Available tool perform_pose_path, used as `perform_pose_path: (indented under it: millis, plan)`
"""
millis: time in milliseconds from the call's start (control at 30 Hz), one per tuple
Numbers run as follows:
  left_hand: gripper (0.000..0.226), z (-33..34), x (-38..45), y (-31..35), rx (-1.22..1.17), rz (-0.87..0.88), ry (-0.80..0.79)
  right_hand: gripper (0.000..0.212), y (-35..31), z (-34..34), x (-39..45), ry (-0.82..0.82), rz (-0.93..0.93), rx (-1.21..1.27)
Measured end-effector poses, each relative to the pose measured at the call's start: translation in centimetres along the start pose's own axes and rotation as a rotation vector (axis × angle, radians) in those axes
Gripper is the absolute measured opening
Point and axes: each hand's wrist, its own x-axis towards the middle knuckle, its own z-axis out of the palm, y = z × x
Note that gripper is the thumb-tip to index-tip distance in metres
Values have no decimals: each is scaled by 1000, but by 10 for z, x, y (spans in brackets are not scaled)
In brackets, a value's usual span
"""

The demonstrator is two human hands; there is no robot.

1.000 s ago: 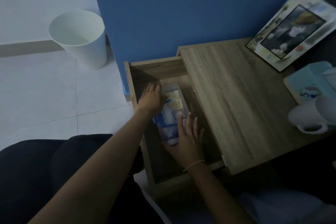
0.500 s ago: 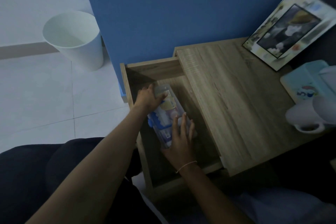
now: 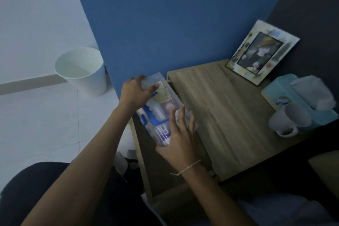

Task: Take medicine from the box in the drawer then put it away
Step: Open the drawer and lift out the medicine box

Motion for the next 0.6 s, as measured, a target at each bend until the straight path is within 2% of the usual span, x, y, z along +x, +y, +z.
perform_pose_path:
  millis: [100, 267, 400, 600]
  plan:
    - [55, -8, 8, 28, -51, 52, -7, 116, 19, -32, 13, 26, -47, -5]
    - [54, 22, 18, 67, -136, 95, -127, 111, 74, -74, 32, 17, -21, -63]
    - [50, 56, 30, 83, -140, 119, -212, 111, 110, -80, 40, -1, 35, -56]
    - [60, 84, 43, 82, -154, 96, -258, 118, 140, -86, 55, -52, 38, -58]
